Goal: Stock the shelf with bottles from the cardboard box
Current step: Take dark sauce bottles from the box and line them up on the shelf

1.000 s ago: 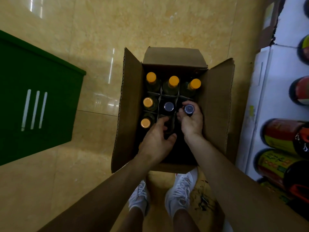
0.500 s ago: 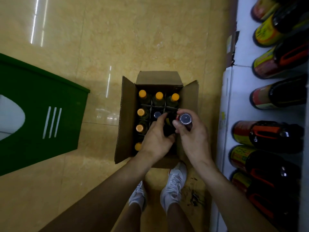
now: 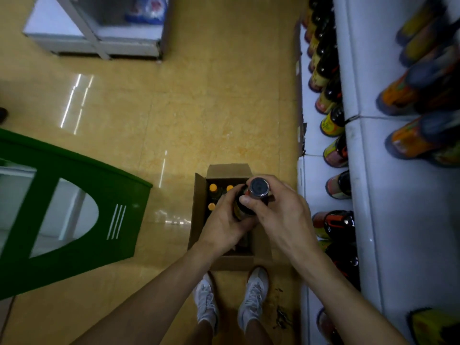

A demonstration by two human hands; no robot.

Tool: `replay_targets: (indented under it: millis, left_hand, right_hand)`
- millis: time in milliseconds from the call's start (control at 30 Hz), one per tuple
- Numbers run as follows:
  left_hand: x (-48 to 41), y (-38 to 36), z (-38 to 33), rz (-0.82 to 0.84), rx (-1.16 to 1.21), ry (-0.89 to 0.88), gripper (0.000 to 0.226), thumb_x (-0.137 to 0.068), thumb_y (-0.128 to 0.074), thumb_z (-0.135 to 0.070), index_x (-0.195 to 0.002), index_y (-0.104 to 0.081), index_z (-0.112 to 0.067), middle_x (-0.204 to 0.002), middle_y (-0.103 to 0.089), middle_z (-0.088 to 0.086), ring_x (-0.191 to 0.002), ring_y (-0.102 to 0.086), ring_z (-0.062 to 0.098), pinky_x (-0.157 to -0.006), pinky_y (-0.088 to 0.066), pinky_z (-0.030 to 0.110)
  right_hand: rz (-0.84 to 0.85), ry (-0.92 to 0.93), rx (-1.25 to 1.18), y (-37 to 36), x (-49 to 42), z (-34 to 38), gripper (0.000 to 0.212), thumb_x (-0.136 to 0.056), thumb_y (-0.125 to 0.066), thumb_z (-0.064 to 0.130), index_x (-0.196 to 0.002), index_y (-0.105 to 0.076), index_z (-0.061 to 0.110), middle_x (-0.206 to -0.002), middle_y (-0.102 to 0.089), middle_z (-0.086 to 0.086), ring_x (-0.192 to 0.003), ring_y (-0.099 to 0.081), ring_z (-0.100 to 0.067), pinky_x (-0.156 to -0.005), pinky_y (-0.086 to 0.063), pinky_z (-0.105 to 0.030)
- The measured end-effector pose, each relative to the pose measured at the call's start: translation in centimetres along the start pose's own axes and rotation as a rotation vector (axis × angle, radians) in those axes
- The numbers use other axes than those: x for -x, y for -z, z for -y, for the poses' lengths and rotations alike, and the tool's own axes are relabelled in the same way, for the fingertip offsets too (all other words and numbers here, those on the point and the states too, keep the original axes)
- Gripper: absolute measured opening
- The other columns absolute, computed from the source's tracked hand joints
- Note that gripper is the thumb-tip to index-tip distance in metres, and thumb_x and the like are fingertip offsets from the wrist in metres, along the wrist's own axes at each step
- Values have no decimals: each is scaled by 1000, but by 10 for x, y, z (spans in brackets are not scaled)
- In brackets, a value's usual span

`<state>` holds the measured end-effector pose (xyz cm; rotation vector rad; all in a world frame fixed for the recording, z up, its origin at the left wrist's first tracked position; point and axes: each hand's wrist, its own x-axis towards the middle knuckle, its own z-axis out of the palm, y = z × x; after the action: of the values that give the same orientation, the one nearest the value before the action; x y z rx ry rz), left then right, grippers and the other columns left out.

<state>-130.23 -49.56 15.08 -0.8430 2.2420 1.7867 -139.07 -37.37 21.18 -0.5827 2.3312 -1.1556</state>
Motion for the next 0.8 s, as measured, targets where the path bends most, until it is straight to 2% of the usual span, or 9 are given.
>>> replay_targets:
  millis: [100, 167, 200, 300, 467, 533, 633, 700, 800]
  left_hand:
    - [26, 15, -39, -30, 22, -32, 71, -83, -78, -46, -146, -46, -45, -140, -58, -15, -128, -56, 1, -105, -51, 29]
    - [45, 27, -71, -78, 28, -60, 61, -75, -74, -58, -130, -47, -63, -129, -61, -24, -118, -59, -8, -92, -50, 13]
    - [50, 29, -79, -92, 42, -67, 57, -74, -74, -59, -123, -46, -67, -124, -62, -26, -114, -60, -10, -87, -49, 10]
    - [75, 47, -123, -89, 79, -136, 56, -77, -75, -55, -125, -48, -60, -120, -63, -35, -110, -62, -12, -82, -50, 9]
    - [106, 73, -187, -106, 71, -236, 53, -77, -75, -55, -124, -52, -56, -109, -68, -33, -97, -67, -10, -73, -50, 9]
    - [114, 84, -209, -112, 56, -272, 48, -78, -76, -54, -120, -54, -57, -104, -67, -34, -94, -65, -10, -72, -48, 8]
    - [126, 99, -237, -123, 44, -339, 47, -78, -76, -56, -118, -51, -64, -107, -66, -34, -99, -64, -12, -74, -49, 8]
    - [134, 108, -256, -117, 41, -373, 48, -79, -77, -55, -116, -49, -69, -109, -64, -36, -100, -64, -13, -72, -51, 7]
    - [151, 123, -285, -107, 50, -454, 51, -81, -80, -49, -119, -51, -67, -112, -66, -32, -102, -64, -13, -71, -51, 4]
  right_hand:
    - [-6, 43, 41, 25, 9, 45, 26, -87, -73, 46, -110, -62, 44, -97, -62, 19, -94, -54, 14, -72, -37, -2]
    - [-32, 72, 70, 43, 16, 78, 26, -85, -70, 53, -107, -58, 48, -94, -63, 17, -91, -56, 9, -69, -39, -8]
    - [-36, 79, 74, 47, 18, 86, 26, -83, -68, 58, -106, -57, 49, -93, -64, 16, -90, -58, 4, -69, -40, -11]
    - [-72, 135, 81, 71, 30, 130, 31, -81, -60, 65, -103, -56, 44, -92, -67, 14, -90, -61, -2, -73, -50, -27]
    - [-127, 202, 106, 112, 49, 202, 25, -86, -66, 58, -103, -54, 45, -93, -66, 17, -92, -60, 1, -73, -48, -23]
    - [-146, 225, 104, 128, 55, 229, 24, -86, -68, 55, -102, -58, 41, -94, -66, 16, -93, -60, 0, -77, -51, -27]
    - [-175, 263, 104, 147, 63, 264, 25, -86, -68, 55, -101, -60, 38, -94, -67, 14, -93, -61, -3, -79, -53, -32]
    - [-194, 290, 117, 157, 69, 284, 25, -85, -67, 57, -99, -59, 38, -93, -66, 15, -91, -60, -2, -76, -51, -29]
    - [-254, 333, 103, 174, 82, 315, 25, -83, -65, 61, -95, -59, 40, -88, -66, 16, -88, -62, -1, -71, -49, -25]
